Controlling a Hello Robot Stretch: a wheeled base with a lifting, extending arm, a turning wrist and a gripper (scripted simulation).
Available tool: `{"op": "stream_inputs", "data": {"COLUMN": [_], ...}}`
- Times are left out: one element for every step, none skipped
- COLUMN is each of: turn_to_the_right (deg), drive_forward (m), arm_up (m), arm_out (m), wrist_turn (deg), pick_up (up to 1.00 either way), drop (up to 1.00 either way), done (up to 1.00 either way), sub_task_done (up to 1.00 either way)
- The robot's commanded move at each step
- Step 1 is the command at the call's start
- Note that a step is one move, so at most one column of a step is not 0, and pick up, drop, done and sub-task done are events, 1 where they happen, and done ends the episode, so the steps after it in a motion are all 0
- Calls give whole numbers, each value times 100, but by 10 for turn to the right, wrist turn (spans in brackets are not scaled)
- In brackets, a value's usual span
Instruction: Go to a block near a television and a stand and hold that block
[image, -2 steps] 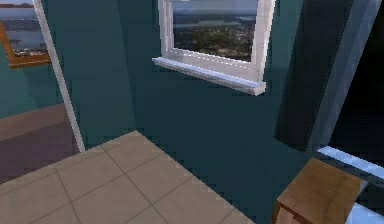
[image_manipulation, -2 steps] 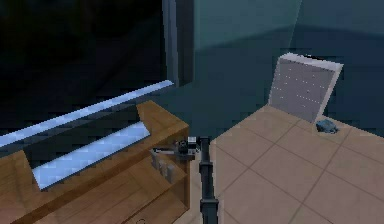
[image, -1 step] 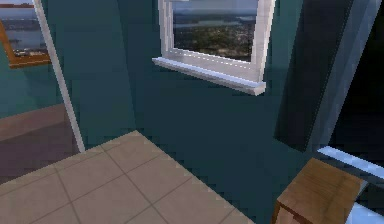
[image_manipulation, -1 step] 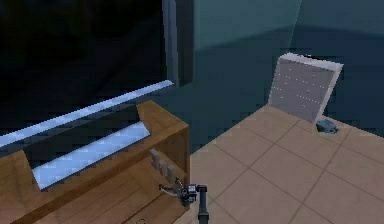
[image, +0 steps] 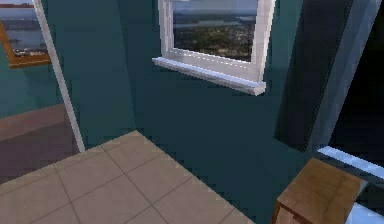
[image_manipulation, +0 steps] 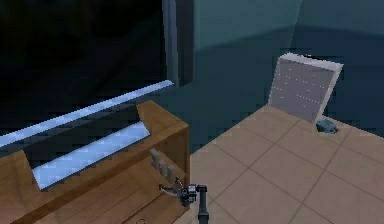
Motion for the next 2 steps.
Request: {"op": "stream_inputs", "data": {"turn_to_the_right": [0,0], "drive_forward": [0,0], "arm_up": [10,0], "arm_out": [0,0], "wrist_turn": [0,0], "pick_up": [0,0], "drop": [0,0], "done": [0,100], "sub_task_done": [0,0]}}
